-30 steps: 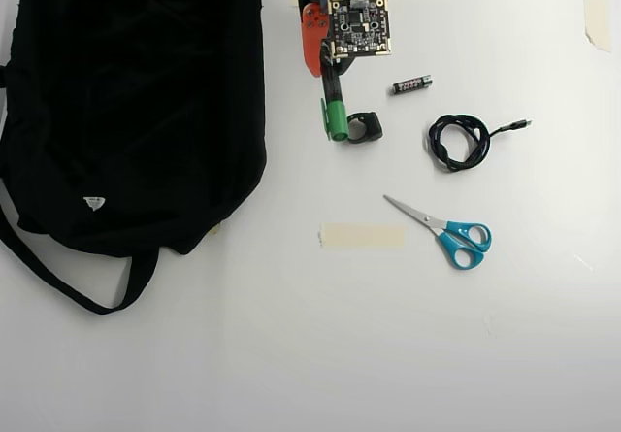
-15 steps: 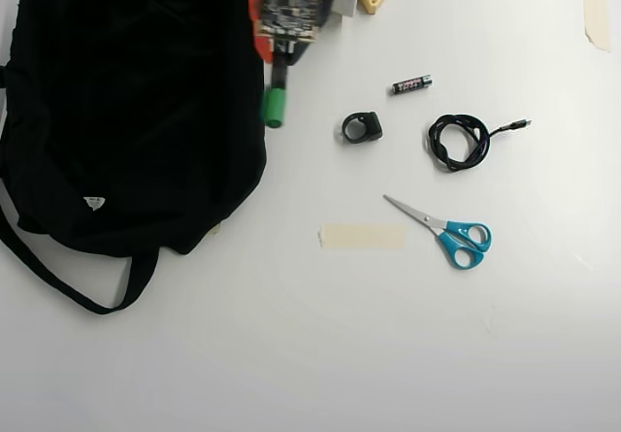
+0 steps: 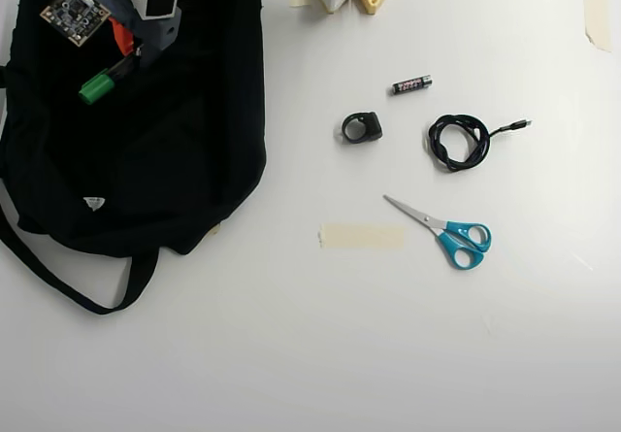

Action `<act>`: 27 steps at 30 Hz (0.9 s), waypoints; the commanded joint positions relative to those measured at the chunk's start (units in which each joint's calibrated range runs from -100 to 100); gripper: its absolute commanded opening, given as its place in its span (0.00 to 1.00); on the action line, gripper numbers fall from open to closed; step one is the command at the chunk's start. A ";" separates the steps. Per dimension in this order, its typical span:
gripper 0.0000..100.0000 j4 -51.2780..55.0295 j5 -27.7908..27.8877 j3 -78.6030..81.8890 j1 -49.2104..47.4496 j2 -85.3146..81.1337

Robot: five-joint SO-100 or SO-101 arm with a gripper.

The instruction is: Put the green marker into the black bag

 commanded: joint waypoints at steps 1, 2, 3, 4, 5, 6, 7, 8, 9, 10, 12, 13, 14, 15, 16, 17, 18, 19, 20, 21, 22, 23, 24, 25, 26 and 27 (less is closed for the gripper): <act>0.02 -4.77 -2.85 -0.19 2.00 5.60; 0.02 -4.95 -2.85 0.08 2.75 7.42; 0.02 -4.77 -2.90 0.08 3.49 8.67; 0.02 -4.34 -3.17 0.71 4.24 8.92; 0.02 -4.34 -4.21 1.34 4.99 8.75; 0.02 -4.34 -4.11 1.88 6.04 8.67; 0.02 -4.34 -3.90 1.88 6.41 8.84; 0.02 -4.43 -3.85 1.97 6.49 9.00; 0.03 -4.43 -3.69 1.97 6.56 9.00; 0.06 -4.26 -3.69 1.97 7.16 8.84; 0.22 -2.28 -3.69 1.97 6.56 8.34; 0.30 -0.73 -3.69 1.70 6.04 7.67; 0.35 1.69 -3.95 0.35 5.29 7.59; 0.37 3.58 -4.21 -0.64 4.77 7.59; 0.37 4.10 -4.21 -0.91 3.94 7.51; 0.36 4.18 -4.06 -1.63 2.67 7.26; 0.31 6.16 -3.90 -3.07 0.58 4.10; 0.27 8.49 -3.95 -4.50 -0.84 0.95; 0.22 12.71 -4.27 -6.12 -3.01 -4.19; 0.18 15.90 -4.32 -6.66 -5.85 -10.00; 0.13 17.10 -4.37 -6.66 -9.74 -15.56; 0.08 17.19 -4.42 -6.66 -13.04 -19.13; 0.02 17.10 -4.42 -6.57 -18.12 -24.03; 0.02 17.10 -4.42 -6.12 -23.73 -27.76; 0.02 17.10 -4.42 -5.76 -27.40 -29.42; 0.02 18.65 -4.42 -5.67 -32.18 -31.58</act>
